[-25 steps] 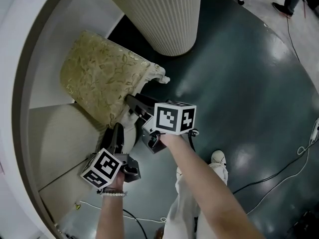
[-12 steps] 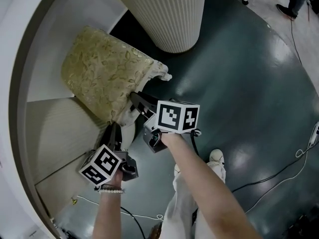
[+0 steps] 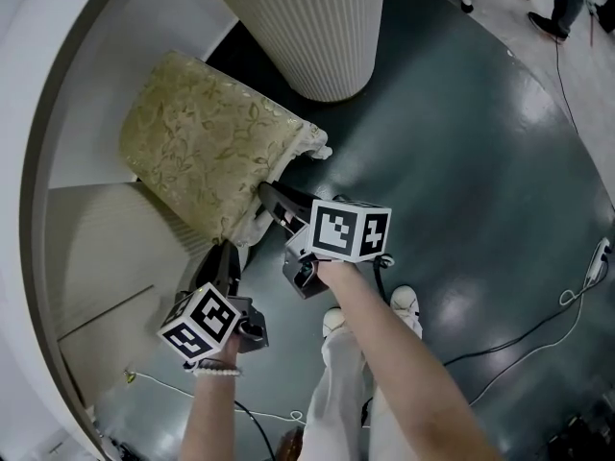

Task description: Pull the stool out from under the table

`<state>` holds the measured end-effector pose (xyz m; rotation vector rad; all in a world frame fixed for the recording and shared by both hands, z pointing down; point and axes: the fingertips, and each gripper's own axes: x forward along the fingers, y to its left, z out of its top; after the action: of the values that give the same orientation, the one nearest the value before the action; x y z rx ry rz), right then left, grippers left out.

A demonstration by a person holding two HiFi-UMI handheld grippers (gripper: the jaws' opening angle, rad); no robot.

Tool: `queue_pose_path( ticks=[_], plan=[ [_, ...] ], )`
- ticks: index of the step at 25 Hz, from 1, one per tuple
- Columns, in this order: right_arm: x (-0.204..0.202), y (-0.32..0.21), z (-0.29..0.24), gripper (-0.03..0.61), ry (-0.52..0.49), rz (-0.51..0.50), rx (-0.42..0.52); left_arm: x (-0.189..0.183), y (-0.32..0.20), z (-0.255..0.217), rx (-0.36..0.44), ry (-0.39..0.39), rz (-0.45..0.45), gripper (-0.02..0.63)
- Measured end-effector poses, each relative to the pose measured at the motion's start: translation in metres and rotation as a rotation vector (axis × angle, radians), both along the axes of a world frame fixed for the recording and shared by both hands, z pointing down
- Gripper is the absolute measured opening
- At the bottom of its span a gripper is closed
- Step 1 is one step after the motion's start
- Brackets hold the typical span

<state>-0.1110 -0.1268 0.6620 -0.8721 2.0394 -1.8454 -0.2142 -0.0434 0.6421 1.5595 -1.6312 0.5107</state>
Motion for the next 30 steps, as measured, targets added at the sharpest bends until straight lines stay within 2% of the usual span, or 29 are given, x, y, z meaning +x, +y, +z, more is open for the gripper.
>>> queue_pose_path(
  ticks=[13, 15, 17, 20, 23, 27, 29, 30],
  plan=[
    [0.004, 0.003, 0.000, 0.081, 0.072, -0.011, -0.054, 0.002, 0.001, 0.000, -0.098, 0.027, 0.064, 0.087],
    [0.005, 0.011, -0.010, 0.032, 0.047, -0.033, -0.014, 0.001, 0.002, 0.000, -0.098, 0.031, 0.057, 0.081],
    [-0.002, 0.021, -0.029, 0.032, 0.008, -0.066, 0.040, -0.001, 0.001, -0.001, -0.091, 0.042, 0.012, 0.074],
    [-0.005, 0.028, -0.048, 0.032, -0.001, -0.070, 0.066, -0.003, 0.002, -0.002, -0.100, 0.058, -0.040, 0.074],
    [0.009, 0.025, -0.053, 0.034, 0.092, -0.074, 0.131, -0.002, 0.003, -0.003, -0.104, 0.045, -0.034, 0.075],
    [0.043, 0.004, -0.043, 0.035, 0.356, -0.094, 0.239, -0.001, 0.002, -0.003, -0.096, 0.056, -0.048, 0.075],
    [0.055, -0.010, -0.041, 0.041, 0.441, -0.112, 0.274, -0.001, 0.002, -0.003, -0.093, 0.066, -0.052, 0.075],
    [0.060, -0.019, -0.040, 0.086, 0.467, -0.116, 0.287, 0.000, 0.001, -0.003, -0.091, 0.076, -0.055, 0.077]
  ],
)
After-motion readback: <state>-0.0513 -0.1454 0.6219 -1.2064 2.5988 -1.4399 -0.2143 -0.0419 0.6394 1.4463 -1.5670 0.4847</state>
